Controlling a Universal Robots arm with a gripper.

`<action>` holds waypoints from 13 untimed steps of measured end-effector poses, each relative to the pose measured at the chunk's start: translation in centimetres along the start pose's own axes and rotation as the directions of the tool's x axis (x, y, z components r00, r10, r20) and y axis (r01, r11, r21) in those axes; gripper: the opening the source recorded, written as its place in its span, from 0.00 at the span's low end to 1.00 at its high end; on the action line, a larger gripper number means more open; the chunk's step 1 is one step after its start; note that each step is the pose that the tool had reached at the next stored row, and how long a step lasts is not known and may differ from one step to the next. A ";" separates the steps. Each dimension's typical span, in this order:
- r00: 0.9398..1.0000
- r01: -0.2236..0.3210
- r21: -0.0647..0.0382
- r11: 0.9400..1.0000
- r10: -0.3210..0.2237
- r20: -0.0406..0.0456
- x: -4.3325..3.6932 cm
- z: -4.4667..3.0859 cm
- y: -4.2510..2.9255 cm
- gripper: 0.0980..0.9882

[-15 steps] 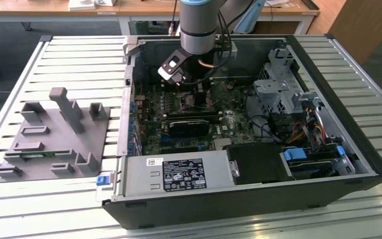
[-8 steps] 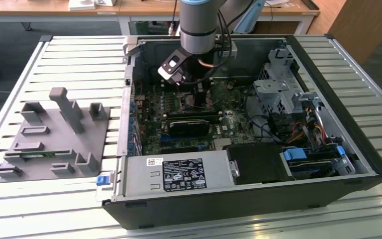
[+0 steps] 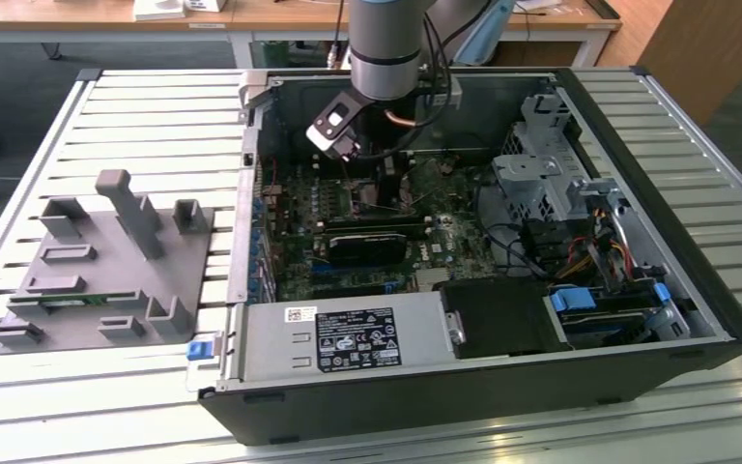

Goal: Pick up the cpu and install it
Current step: 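Place the cpu into insertion slot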

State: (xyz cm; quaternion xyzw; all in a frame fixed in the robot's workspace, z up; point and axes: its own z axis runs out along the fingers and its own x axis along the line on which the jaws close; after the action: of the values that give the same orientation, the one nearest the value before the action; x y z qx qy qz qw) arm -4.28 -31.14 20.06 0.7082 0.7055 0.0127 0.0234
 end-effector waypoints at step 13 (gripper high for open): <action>1.000 0.001 0.000 1.000 -0.001 0.013 -0.02 -1.31 0.07 0.36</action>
State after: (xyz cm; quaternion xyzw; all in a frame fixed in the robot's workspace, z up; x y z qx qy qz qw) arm -4.28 -31.14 21.37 0.7080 0.7056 0.0083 0.0278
